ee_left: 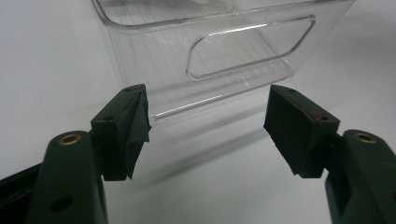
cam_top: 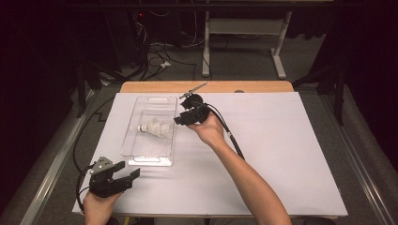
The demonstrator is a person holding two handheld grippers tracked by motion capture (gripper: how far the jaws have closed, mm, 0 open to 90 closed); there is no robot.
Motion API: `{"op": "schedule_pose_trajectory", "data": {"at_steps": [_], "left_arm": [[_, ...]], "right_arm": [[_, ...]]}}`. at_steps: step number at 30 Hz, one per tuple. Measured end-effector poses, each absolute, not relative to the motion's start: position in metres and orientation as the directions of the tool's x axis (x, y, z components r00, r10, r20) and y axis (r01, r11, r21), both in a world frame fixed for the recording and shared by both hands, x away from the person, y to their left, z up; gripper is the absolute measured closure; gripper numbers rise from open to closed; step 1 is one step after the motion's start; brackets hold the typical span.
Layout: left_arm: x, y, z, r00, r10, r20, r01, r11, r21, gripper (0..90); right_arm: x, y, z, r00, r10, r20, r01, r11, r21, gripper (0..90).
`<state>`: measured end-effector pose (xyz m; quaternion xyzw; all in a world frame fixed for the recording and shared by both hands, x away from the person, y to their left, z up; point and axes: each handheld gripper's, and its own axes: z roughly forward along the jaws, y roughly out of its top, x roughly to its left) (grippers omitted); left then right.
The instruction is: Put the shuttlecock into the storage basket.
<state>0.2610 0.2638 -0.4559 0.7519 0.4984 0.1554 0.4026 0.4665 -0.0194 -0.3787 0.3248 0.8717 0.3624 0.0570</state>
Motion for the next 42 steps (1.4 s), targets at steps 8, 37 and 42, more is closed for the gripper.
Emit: {"op": "schedule_pose_trajectory", "data": {"at_steps": [8, 37, 42], "left_arm": [[0.261, 0.264, -0.456, 0.451, 0.877, -0.166, 0.624, -0.177, 0.761, 31.8], [0.261, 0.263, -0.456, 0.448, 0.878, -0.168, 0.627, -0.174, 0.759, 31.7], [0.261, 0.263, -0.456, 0.447, 0.879, -0.168, 0.628, -0.175, 0.758, 31.7]], "right_arm": [[0.466, -0.03, -0.381, -0.78, 0.611, 0.136, 0.523, 0.517, 0.677, 63.4], [0.461, -0.071, -0.393, -0.746, 0.655, 0.12, 0.547, 0.5, 0.672, 59.3], [0.46, -0.078, -0.396, -0.739, 0.664, 0.114, 0.551, 0.499, 0.669, 58.4]]}}
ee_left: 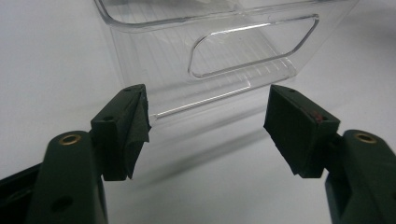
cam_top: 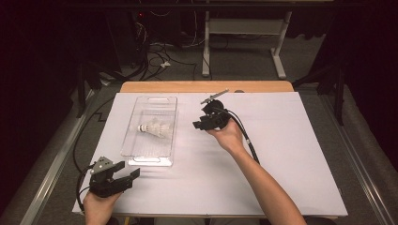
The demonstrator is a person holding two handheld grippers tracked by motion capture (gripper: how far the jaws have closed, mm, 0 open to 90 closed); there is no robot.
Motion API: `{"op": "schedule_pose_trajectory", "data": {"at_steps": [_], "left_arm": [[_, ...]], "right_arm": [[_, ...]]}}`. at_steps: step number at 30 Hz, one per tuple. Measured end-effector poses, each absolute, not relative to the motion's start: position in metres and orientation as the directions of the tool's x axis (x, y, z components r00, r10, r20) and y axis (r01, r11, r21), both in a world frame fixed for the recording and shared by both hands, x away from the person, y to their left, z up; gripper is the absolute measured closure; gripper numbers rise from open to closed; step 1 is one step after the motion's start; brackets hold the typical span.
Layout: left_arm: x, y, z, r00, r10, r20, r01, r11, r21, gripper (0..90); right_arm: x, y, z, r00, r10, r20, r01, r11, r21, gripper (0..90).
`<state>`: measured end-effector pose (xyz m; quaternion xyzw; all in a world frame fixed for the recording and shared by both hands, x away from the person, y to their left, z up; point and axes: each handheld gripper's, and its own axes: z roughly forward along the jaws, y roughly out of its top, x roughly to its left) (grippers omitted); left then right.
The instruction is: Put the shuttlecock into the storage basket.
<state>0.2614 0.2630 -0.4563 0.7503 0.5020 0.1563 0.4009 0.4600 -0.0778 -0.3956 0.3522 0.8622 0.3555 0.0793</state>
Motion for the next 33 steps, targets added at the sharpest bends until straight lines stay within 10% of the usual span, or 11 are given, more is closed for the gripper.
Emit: {"op": "schedule_pose_trajectory", "data": {"at_steps": [33], "left_arm": [[0.261, 0.263, -0.456, 0.444, 0.88, -0.168, 0.628, -0.172, 0.759, 31.7]], "right_arm": [[0.448, -0.117, -0.409, -0.68, 0.724, 0.115, 0.59, 0.446, 0.673, 54.0]]}}
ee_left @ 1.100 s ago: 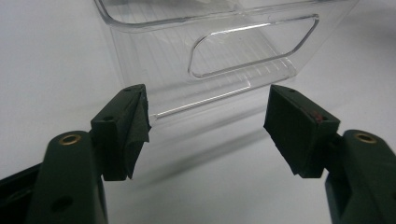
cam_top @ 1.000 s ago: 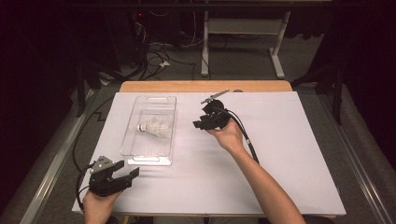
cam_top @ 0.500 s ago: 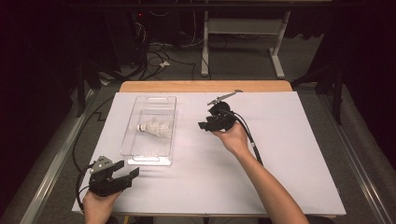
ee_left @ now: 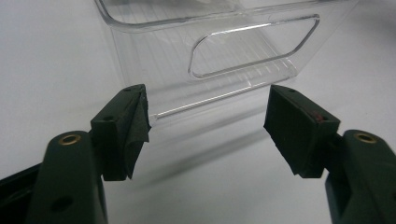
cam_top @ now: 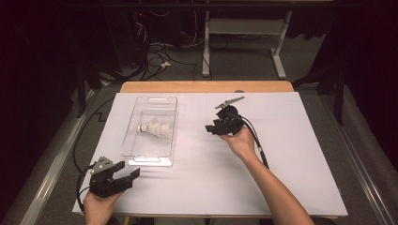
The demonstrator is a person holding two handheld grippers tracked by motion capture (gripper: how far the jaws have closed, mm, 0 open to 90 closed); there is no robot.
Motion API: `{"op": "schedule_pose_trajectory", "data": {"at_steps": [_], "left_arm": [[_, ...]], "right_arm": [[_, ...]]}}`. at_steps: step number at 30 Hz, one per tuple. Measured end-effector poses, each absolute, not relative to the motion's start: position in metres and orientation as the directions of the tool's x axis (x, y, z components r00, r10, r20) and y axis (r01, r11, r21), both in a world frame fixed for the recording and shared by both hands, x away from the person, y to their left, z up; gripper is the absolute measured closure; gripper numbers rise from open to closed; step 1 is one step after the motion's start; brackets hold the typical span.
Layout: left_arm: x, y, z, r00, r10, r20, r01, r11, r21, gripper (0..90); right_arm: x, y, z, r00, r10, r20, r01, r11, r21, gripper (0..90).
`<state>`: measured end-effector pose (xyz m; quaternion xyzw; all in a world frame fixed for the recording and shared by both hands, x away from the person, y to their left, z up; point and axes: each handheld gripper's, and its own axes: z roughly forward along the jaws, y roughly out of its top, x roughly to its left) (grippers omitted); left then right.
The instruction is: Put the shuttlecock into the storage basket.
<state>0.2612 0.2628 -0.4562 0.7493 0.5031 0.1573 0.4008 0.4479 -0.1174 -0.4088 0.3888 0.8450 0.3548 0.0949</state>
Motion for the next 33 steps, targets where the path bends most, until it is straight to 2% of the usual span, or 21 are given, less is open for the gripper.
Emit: {"op": "schedule_pose_trajectory", "data": {"at_steps": [33], "left_arm": [[0.261, 0.263, -0.456, 0.439, 0.883, -0.167, 0.629, -0.169, 0.759, 31.7]], "right_arm": [[0.435, -0.157, -0.416, -0.649, 0.747, 0.143, 0.61, 0.4, 0.684, 53.3]]}}
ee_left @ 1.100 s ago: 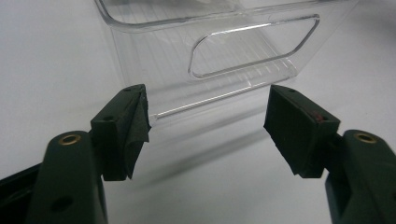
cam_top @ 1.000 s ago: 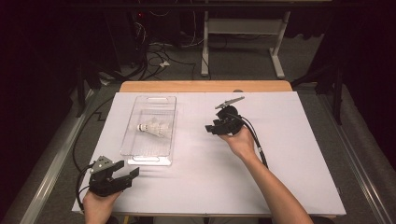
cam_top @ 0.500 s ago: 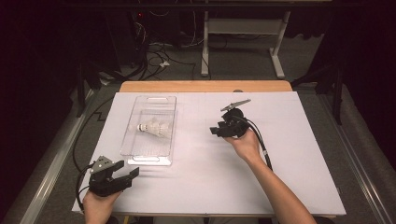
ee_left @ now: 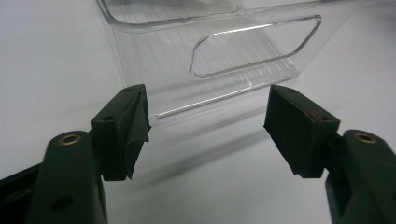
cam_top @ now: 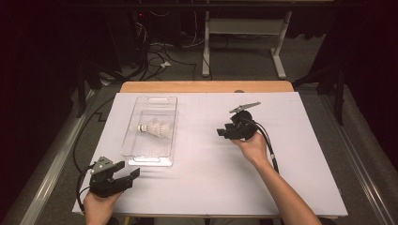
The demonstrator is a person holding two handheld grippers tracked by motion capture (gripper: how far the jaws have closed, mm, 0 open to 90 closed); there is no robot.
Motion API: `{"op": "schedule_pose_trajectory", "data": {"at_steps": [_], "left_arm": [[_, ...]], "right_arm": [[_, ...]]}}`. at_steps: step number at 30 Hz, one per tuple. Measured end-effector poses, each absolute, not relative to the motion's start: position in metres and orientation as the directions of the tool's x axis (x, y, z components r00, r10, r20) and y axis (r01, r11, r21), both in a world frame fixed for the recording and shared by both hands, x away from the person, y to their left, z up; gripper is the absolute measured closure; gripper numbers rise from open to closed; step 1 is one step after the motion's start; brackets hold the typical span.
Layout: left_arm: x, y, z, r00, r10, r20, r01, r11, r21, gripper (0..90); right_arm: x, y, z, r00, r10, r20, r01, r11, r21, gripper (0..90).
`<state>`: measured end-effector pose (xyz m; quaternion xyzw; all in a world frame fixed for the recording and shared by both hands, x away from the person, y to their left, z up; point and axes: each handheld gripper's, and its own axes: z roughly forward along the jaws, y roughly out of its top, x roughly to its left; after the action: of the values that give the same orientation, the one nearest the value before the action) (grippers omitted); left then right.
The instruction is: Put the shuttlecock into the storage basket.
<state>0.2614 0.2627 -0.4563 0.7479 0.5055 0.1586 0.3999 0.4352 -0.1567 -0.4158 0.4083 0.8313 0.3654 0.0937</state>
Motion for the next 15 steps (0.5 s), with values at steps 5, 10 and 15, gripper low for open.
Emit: {"op": "schedule_pose_trajectory", "data": {"at_steps": [5, 10, 15], "left_arm": [[0.261, 0.263, -0.456, 0.439, 0.883, -0.168, 0.63, -0.169, 0.758, 31.6], [0.261, 0.263, -0.456, 0.437, 0.883, -0.168, 0.63, -0.168, 0.758, 31.7], [0.262, 0.263, -0.456, 0.437, 0.884, -0.168, 0.631, -0.168, 0.758, 31.7]], "right_arm": [[0.434, -0.163, -0.416, -0.644, 0.75, 0.15, 0.611, 0.387, 0.69, 52.9], [0.431, -0.168, -0.416, -0.642, 0.753, 0.144, 0.609, 0.387, 0.692, 52.9], [0.429, -0.173, -0.417, -0.637, 0.757, 0.145, 0.614, 0.384, 0.69, 52.8]]}}
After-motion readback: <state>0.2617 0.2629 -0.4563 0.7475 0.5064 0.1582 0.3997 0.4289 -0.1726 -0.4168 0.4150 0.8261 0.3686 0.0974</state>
